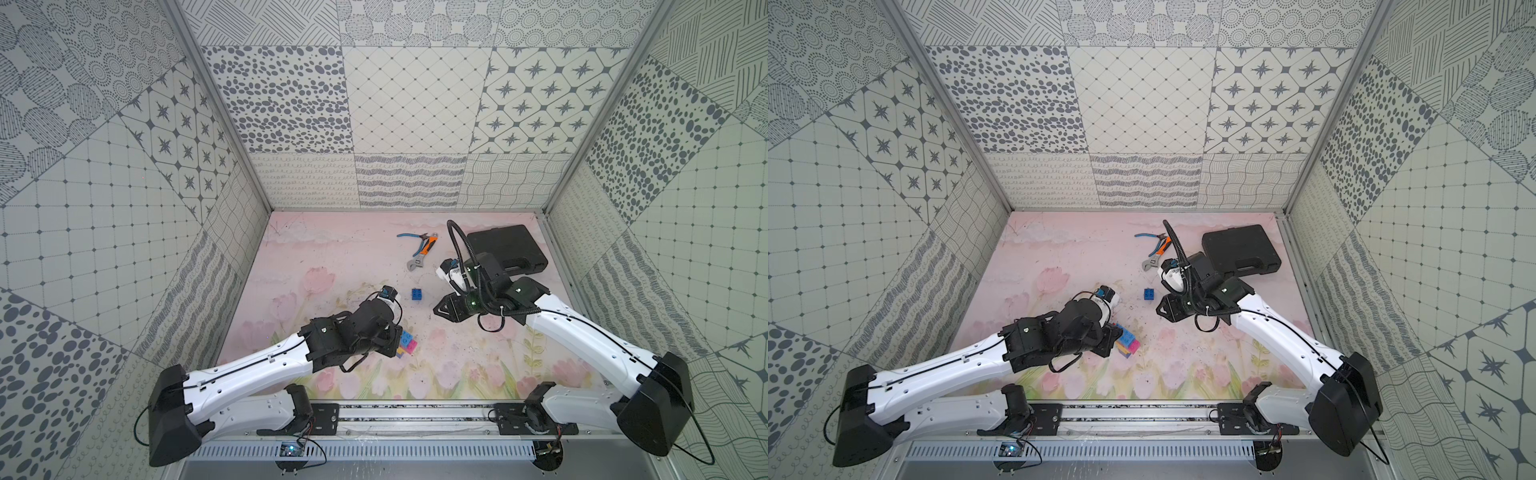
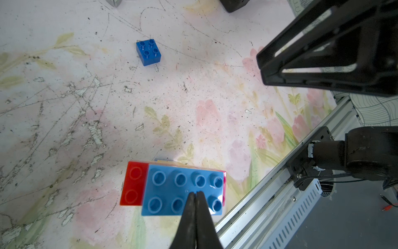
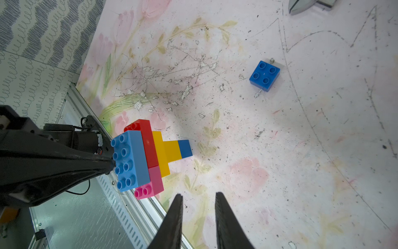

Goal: Assemble a spoon with lego
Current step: Adjust the lego brick at the center of the board.

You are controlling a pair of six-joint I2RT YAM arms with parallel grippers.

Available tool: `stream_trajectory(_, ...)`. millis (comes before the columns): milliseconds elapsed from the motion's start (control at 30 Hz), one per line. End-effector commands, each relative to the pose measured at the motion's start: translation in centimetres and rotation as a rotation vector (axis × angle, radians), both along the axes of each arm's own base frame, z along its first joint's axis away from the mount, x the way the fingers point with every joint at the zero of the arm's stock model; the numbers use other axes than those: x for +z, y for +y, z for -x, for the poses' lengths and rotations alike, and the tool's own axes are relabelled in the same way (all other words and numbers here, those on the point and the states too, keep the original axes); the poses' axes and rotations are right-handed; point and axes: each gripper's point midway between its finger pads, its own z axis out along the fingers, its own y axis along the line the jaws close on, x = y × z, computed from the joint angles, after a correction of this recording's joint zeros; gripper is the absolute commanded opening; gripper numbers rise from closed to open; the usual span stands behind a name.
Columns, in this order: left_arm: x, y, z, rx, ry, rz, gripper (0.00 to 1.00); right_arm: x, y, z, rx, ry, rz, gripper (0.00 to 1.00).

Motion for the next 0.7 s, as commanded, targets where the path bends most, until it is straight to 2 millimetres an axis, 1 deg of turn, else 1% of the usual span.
stream_trajectory(0, -0.6, 0.5, -0.2, 0.015, 0.008, -0.017, 0.00, 1.0, 0.1, -0.3, 0.003, -0.048, -0.028, 0.29)
stream_trajectory(133, -0.8, 0.5, -0.2, 0.014, 0.012, -0.015, 0.00, 0.7, 0.1, -0.3, 0.005, -0.043, -0.024, 0.29)
stream_trajectory(200, -0.6, 0.4, -0.3, 0.010, 0.006, -0.008, 0.00, 0.6, 0.1, -0.3, 0.005, -0.042, -0.022, 0.29)
stream_trajectory(367, -1.0, 0.0, 0.0, -0.008, 0.029, -0.011, 0.00, 0.5, 0.2, -0.3, 0.010, -0.038, -0.025, 0.30)
stream_trajectory(667, -1.9, 1.0, 0.6, 0.003, 0.061, -0.036, 0.00, -0.2, 0.4, -0.1, 0.017, -0.022, -0.028, 0.32)
